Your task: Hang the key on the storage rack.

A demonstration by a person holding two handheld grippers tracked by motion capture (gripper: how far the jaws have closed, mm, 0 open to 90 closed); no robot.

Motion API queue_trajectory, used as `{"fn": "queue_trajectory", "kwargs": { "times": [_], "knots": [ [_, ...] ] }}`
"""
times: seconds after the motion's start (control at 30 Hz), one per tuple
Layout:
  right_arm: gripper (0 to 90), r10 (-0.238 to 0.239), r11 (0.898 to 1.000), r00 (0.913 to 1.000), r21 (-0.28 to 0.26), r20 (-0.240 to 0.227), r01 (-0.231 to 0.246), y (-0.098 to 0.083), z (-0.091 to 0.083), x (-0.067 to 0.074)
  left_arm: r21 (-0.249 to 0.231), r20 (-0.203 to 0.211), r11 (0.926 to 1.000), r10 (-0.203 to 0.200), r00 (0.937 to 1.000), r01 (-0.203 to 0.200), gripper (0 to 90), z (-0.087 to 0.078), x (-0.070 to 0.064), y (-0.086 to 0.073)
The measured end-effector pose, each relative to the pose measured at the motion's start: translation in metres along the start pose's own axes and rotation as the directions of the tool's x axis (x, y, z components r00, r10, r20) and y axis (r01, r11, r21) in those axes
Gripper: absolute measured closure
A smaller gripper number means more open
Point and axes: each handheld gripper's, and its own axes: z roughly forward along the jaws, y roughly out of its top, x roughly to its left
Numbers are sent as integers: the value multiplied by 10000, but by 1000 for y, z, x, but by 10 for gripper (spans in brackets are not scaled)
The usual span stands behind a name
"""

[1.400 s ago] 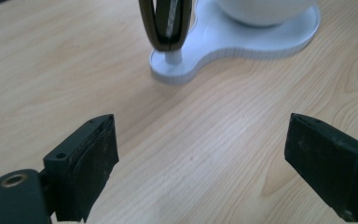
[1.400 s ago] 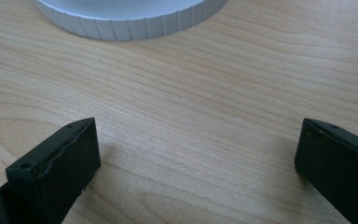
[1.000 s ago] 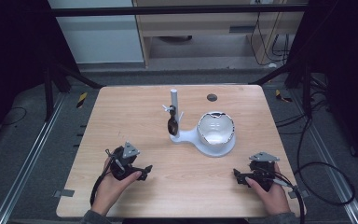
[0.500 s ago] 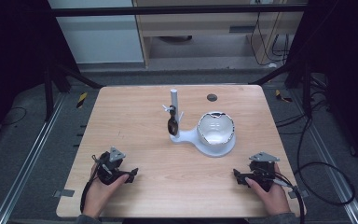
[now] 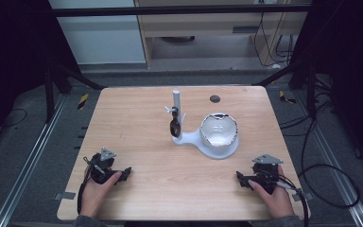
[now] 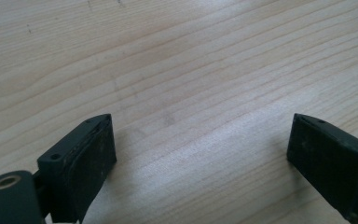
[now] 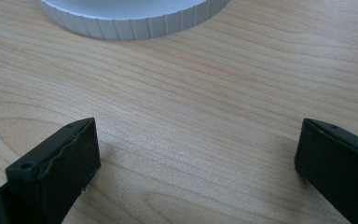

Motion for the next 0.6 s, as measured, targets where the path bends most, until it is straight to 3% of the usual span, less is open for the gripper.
{"fn": "queue_trajectory", "kwargs": {
  "times": [0.17, 0.23, 0.6],
  "knots": [
    [4, -22, 10000, 10000, -3, 3, 22, 0, 0, 0, -243, -25, 9997, 8, 10000, -9, 61, 1, 4, -2],
    [4, -21, 10000, 10000, 0, 7, 21, 0, 0, 0, -604, 77, 9982, 37, 10000, -33, 35, 3, 5, -6],
    [4, -16, 10000, 10000, 9, 19, 16, 0, 0, 0, -527, 75, 9985, 122, 9999, -118, 23, 3, 5, -6]
  ]
}}
